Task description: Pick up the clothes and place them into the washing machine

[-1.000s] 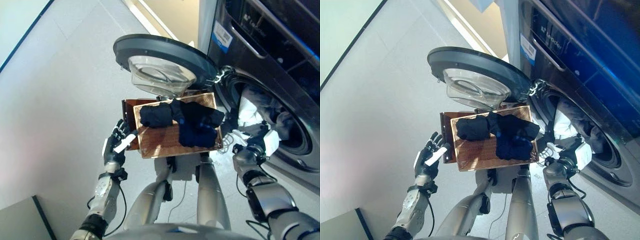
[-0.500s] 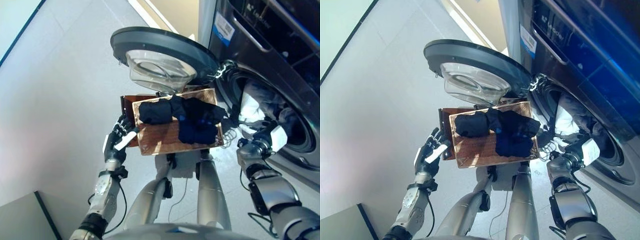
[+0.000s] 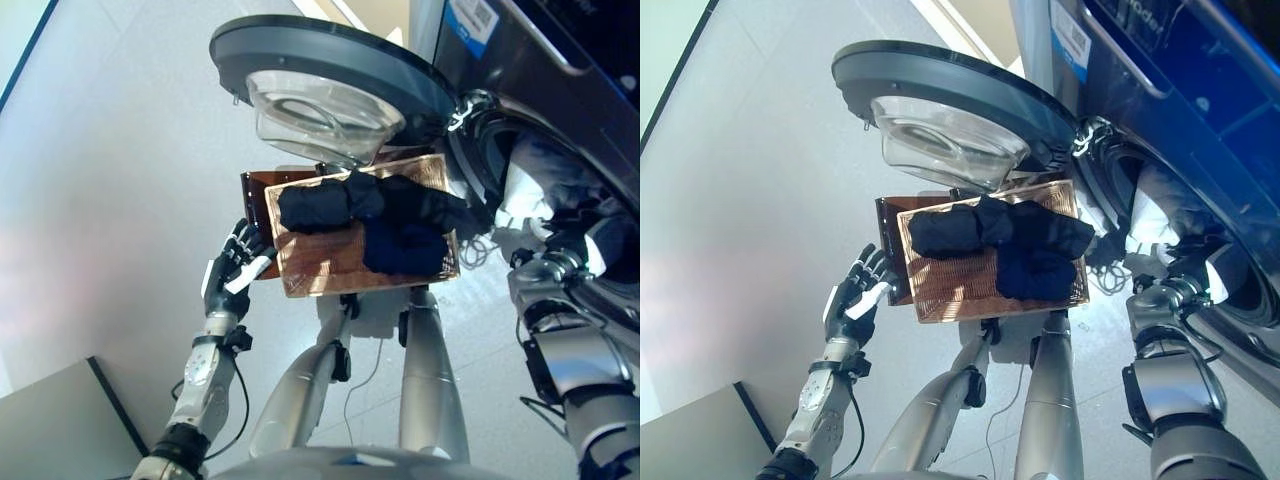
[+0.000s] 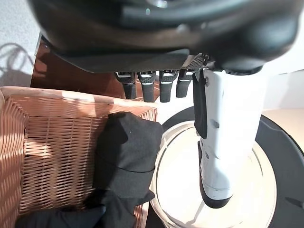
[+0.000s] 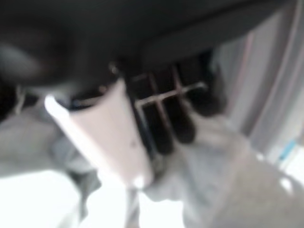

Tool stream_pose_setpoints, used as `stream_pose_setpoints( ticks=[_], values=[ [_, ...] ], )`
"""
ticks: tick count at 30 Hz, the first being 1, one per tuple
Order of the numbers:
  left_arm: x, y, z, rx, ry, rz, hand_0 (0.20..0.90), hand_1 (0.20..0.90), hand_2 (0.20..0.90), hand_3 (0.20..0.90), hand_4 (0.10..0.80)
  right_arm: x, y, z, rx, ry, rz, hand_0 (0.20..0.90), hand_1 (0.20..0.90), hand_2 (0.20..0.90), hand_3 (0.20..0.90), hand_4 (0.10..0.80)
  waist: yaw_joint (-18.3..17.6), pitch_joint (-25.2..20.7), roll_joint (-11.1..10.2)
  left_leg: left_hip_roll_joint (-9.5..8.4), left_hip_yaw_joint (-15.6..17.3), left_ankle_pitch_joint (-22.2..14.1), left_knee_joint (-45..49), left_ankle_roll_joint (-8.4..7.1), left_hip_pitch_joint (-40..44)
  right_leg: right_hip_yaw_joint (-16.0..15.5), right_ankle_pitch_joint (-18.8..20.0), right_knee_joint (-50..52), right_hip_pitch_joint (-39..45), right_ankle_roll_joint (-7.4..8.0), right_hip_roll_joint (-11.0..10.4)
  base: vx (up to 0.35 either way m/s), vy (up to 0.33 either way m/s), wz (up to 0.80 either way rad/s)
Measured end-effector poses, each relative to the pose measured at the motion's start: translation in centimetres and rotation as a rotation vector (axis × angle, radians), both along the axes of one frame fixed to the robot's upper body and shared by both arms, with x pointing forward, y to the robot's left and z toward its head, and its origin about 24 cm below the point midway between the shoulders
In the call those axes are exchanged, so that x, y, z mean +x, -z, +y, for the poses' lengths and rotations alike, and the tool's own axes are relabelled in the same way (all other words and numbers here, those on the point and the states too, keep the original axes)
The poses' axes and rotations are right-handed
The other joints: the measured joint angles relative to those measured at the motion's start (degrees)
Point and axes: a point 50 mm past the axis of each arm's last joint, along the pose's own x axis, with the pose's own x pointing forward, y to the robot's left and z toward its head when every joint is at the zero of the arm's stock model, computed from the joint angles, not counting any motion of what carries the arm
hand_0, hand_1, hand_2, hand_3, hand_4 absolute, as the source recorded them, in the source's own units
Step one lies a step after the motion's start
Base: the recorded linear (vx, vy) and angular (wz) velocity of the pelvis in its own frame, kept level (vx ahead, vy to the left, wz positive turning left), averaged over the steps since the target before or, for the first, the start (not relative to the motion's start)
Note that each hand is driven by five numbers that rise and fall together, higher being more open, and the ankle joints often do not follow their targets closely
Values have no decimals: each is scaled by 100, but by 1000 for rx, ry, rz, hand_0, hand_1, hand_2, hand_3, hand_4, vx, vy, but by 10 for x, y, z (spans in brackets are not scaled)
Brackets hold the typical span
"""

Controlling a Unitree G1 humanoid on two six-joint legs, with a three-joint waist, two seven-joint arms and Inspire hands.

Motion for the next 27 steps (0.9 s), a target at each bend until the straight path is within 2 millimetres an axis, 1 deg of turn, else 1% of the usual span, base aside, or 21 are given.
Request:
stream_pose_setpoints(
  ticks=[5,8,11,15,19,22,24,27],
  values=[
    [0,-2,-1,-2,11,-11,900,900,900,900,800,7,-7,1,25,-41,-16,200,200,200,200,300,-22,1,-2,36,2,14,0,-20,8,-5,-3,11,1,-2,39,8,-9,2],
    [2,-6,-2,-7,18,-31,900,900,900,900,800,7,-10,-1,102,-48,-83,200,200,200,200,300,-22,2,-3,46,-7,29,-1,-42,19,-21,-26,43,3,8,43,17,-16,5],
    [2,-6,-2,-10,16,-31,900,900,900,900,800,8,-11,-2,139,-49,-121,200,200,200,200,300,-33,3,-5,46,-15,28,-1,-45,22,-28,-38,55,3,4,42,15,-11,2],
    [1,-6,-1,-18,21,-33,900,900,900,900,800,7,-15,-6,226,-6,-205,200,200,200,200,300,-27,4,-6,37,-33,31,-1,-49,27,-35,-40,82,5,4,29,0,0,0],
    [1,-6,-1,-18,20,-33,900,900,900,900,800,9,-20,-7,225,4,-229,200,200,200,200,300,-24,5,-7,32,-57,37,0,-48,28,-36,-40,95,5,2,25,8,-2,0],
    [1,-6,-1,-17,21,-34,900,900,900,900,800,8,-30,-14,192,14,-246,200,200,200,200,300,-9,5,-7,29,-71,40,0,-48,28,-39,-39,106,4,-8,22,9,-12,4],
    [1,-6,-1,-17,21,-36,900,900,900,900,800,8,-42,-21,151,35,-264,200,200,200,200,300,8,5,-6,25,-75,42,0,-48,28,-46,-42,115,2,-11,15,8,-17,5],
    [1,-8,-1,-17,23,-43,900,900,900,900,800,7,-69,-34,60,59,-286,200,200,200,200,300,33,4,-6,22,-97,60,3,-41,28,-71,-57,143,-1,-30,1,3,-8,1]
  ],
)
